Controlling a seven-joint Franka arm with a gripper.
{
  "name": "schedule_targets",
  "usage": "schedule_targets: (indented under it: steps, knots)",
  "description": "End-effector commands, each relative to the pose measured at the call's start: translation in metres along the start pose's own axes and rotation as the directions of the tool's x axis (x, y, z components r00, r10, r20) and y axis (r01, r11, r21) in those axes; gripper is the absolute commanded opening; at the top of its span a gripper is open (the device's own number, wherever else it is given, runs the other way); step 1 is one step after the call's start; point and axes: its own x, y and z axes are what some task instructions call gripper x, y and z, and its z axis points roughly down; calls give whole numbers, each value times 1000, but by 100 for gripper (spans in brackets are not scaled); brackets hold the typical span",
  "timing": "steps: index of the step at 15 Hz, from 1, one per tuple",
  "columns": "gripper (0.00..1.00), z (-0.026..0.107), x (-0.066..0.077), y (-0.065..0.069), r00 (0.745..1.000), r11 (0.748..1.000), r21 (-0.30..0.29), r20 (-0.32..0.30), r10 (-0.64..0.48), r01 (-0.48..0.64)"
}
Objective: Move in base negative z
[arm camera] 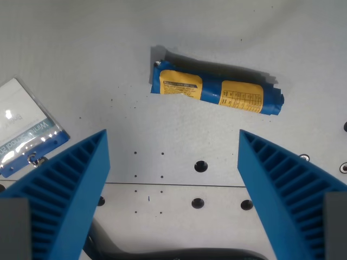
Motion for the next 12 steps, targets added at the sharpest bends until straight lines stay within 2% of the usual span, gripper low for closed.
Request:
schedule_targets:
  steps: [1, 12]
  knots:
    - [100, 4, 0, 0, 1000, 1000, 0, -3, 0, 0]
    - [100, 59, 4, 0, 1000, 1000, 0, -3, 0, 0]
